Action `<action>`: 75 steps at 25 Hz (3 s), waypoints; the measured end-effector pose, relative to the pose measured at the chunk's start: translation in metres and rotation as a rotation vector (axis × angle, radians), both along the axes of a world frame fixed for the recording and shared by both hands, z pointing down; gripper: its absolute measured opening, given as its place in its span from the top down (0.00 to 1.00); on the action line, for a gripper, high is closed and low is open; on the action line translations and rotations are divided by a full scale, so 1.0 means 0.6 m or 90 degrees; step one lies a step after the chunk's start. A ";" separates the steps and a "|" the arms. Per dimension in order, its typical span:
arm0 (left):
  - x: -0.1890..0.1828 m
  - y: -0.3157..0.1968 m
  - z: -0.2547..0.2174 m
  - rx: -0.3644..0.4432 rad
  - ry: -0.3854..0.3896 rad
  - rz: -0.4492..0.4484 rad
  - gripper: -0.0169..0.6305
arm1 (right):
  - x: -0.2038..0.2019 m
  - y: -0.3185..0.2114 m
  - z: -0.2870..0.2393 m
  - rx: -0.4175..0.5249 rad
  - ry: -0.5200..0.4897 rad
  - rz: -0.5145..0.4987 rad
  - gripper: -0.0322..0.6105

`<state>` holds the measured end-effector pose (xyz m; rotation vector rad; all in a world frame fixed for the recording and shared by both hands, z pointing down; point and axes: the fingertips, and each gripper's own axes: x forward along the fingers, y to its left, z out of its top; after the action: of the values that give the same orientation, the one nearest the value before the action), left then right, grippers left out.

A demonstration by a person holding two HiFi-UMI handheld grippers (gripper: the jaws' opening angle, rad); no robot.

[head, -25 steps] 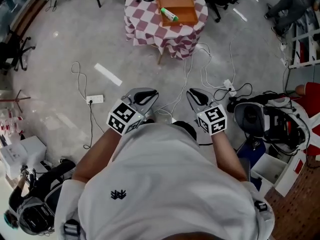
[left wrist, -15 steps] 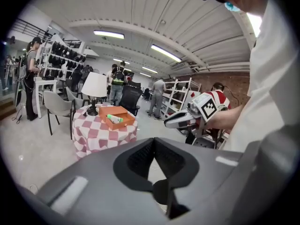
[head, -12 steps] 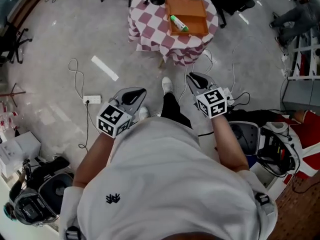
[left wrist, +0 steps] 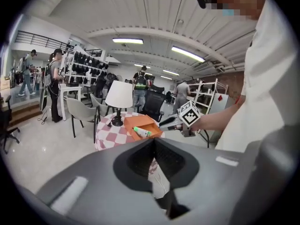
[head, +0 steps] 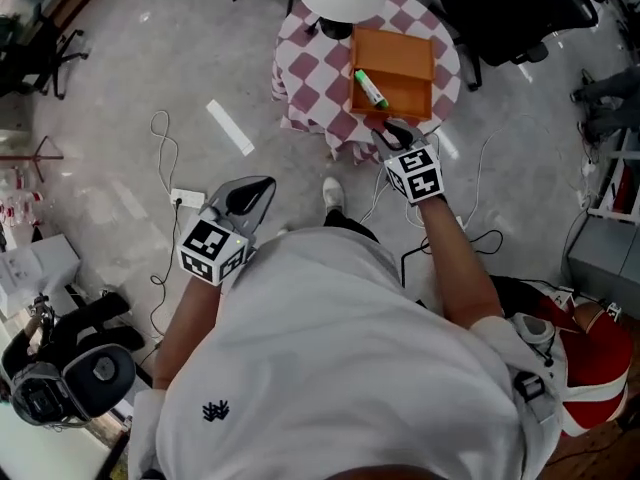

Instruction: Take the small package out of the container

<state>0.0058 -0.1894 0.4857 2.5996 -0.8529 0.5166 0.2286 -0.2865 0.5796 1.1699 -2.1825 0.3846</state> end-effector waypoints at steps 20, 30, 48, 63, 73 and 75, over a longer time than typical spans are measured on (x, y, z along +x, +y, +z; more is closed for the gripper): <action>0.036 -0.109 0.000 -0.025 -0.058 -0.196 0.89 | 0.030 -0.237 0.205 -0.110 0.074 -0.106 0.73; 0.044 -0.128 0.005 -0.034 -0.072 -0.194 0.89 | 0.024 -0.248 0.243 -0.134 0.073 -0.098 0.80; -0.042 -0.091 -0.016 0.007 -0.033 -0.138 0.89 | 0.032 -0.225 0.128 -0.084 0.109 -0.043 0.80; -0.134 -0.015 -0.013 0.021 0.007 -0.100 0.89 | -0.050 -0.116 -0.013 -0.045 0.106 -0.033 0.81; -0.219 0.075 0.012 0.016 0.014 -0.083 0.89 | -0.174 0.028 -0.088 -0.018 0.074 -0.060 0.81; -0.235 0.091 0.016 0.015 0.014 -0.080 0.89 | -0.199 0.058 -0.097 -0.017 0.066 -0.064 0.81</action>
<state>-0.1353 -0.1347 0.4951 2.5471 -1.0123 0.4453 0.1094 -0.2514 0.5211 1.0386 -2.1291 0.3024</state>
